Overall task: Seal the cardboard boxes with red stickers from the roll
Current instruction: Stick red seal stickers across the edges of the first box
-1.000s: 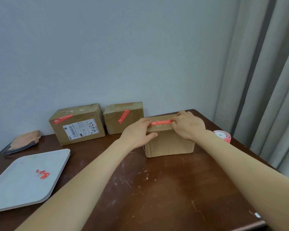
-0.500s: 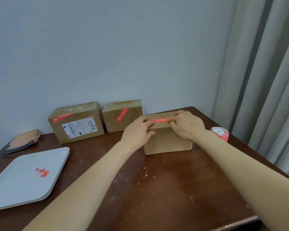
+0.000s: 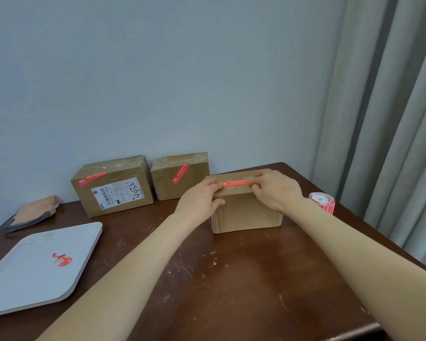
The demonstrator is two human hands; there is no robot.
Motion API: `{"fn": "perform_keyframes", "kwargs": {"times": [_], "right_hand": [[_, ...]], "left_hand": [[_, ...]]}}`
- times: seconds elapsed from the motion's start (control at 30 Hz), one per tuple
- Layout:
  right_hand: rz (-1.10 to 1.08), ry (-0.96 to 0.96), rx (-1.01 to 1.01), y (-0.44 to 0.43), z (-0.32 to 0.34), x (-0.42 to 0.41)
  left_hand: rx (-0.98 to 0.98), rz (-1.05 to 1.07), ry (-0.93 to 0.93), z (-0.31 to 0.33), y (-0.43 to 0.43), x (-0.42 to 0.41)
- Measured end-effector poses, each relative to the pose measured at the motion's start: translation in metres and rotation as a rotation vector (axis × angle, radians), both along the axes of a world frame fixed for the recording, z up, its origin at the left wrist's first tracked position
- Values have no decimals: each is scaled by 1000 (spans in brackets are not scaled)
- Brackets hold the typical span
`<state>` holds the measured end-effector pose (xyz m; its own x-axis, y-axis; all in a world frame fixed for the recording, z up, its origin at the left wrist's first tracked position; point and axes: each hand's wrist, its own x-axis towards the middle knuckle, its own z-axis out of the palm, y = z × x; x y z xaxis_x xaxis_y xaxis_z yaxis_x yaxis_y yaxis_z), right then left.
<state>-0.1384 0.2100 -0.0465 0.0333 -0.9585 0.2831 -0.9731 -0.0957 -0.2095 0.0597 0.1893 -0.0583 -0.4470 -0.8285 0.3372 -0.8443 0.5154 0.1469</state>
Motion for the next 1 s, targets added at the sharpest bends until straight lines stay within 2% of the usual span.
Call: {"fn": "perform_keyframes", "kwargs": {"times": [0.1,0.2,0.3,0.43,0.5,0.57,0.67,0.8,0.9,1.0], "right_hand": [[0,-46,32,-3,2,-1],[9,-208,52,-5,6,-5],[-12,-379,75,4,8,-13],[-119,-364,202,12,-1,-20],[-173,-368,256,14,-8,-17],[-198,-348,238,15,-12,-13],[-256,-373,122,14,-5,-14],[-232,-760,53,4,8,-21],[-218,-1093,58,-1,14,-20],[-215,-1310,142,0,22,-18]], "left_hand": [[35,-4,24,2,0,-2],[116,4,125,3,0,2],[118,33,240,2,3,8],[269,128,399,-2,6,14],[383,159,414,-8,9,14],[449,159,426,-12,9,15],[433,184,542,-2,4,19],[435,191,796,21,-1,25],[555,92,1035,32,-3,31],[624,-50,1020,36,-3,38]]}}
